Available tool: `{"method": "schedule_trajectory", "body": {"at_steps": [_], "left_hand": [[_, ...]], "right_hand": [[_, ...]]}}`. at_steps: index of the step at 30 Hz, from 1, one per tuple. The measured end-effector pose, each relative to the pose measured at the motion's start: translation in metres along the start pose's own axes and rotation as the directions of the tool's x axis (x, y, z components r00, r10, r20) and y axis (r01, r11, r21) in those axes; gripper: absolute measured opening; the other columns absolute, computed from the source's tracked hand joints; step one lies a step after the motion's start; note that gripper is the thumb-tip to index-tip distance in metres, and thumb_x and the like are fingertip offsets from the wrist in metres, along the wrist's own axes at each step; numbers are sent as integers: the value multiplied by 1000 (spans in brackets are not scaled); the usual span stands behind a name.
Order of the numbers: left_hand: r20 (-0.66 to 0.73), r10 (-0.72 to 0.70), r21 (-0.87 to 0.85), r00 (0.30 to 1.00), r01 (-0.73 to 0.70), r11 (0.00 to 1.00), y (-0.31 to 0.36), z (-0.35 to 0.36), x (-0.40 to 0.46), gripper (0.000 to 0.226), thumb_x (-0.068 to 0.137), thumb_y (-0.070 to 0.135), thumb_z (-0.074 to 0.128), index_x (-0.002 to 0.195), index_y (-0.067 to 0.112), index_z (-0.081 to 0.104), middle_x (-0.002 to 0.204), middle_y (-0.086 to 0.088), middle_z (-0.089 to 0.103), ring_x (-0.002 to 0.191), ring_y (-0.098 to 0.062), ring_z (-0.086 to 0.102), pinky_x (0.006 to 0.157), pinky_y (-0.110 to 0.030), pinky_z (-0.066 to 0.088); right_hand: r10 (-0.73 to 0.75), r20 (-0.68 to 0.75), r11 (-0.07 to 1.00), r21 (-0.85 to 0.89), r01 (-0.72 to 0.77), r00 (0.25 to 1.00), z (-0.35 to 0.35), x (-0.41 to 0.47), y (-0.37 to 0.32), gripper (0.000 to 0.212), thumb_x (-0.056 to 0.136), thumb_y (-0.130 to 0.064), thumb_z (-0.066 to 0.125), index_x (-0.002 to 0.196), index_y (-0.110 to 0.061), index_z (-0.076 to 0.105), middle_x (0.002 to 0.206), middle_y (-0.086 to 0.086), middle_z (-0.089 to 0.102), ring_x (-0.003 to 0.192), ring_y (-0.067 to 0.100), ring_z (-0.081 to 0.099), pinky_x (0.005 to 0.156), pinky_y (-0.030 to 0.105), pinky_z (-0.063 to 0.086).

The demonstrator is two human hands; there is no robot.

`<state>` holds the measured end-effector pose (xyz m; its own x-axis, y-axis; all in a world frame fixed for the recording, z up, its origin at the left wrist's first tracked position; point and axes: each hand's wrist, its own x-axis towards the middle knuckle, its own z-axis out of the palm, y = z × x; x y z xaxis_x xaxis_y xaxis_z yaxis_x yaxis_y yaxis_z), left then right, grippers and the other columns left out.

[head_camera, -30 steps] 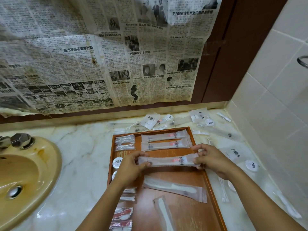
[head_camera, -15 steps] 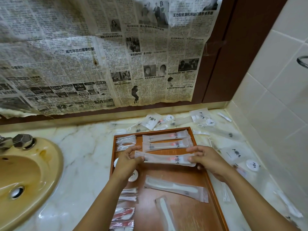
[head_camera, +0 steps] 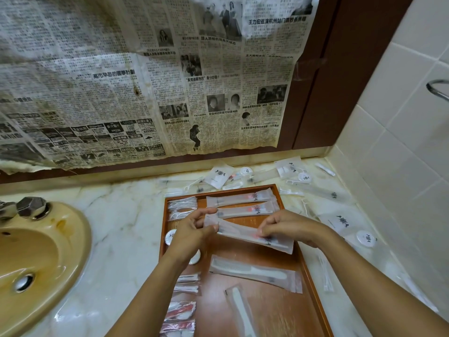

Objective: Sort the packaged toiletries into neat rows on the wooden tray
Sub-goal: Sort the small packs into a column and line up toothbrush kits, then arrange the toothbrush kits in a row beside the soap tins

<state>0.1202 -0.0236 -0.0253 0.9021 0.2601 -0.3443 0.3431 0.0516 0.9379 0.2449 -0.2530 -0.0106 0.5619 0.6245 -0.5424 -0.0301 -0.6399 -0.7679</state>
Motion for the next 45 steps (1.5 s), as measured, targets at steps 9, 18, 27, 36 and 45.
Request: {"method": "schedule_trajectory", "body": {"at_steps": [9,18,27,36,45], "left_hand": [[-18,13,-8,1000,-13,1000,3,-1,1,39,87,-3,65,117,22,66,97,-10,76,87,-18,70,70,-22,53],[-60,-2,-26,998,0,1000,-2,-6,4,36,87,0,67,115,23,67,96,-7,76,87,-24,69,79,-39,51],[-66,-4,-42,998,1,999,-3,-5,5,35,87,1,67,115,21,67,94,-5,77,84,-21,68,78,-42,47],[-92,-22,-26,995,20,999,-9,-9,8,33,86,2,70,113,22,69,99,-2,76,95,-19,72,81,-32,58],[-224,-85,-24,971,82,996,-22,-14,19,23,85,4,72,105,15,70,95,-5,76,92,-24,71,72,-30,55]], "right_hand": [[-6,53,993,-115,12,999,5,7,-9,21,83,-30,67,79,-10,73,76,-4,64,76,6,57,77,22,46],[-21,43,995,-93,25,999,0,7,-8,15,82,-25,66,73,-16,74,78,-4,69,76,5,60,77,23,47],[-14,46,995,-98,19,999,1,6,-15,13,86,-31,70,89,-23,80,94,-13,74,94,3,65,83,19,47],[-3,45,995,-103,7,999,-1,9,-11,14,86,-33,70,87,-23,79,93,-10,74,95,7,66,85,22,49],[59,-26,992,-108,-62,998,-16,7,15,26,80,-2,68,100,-18,75,92,2,72,77,9,60,59,18,44]]}}
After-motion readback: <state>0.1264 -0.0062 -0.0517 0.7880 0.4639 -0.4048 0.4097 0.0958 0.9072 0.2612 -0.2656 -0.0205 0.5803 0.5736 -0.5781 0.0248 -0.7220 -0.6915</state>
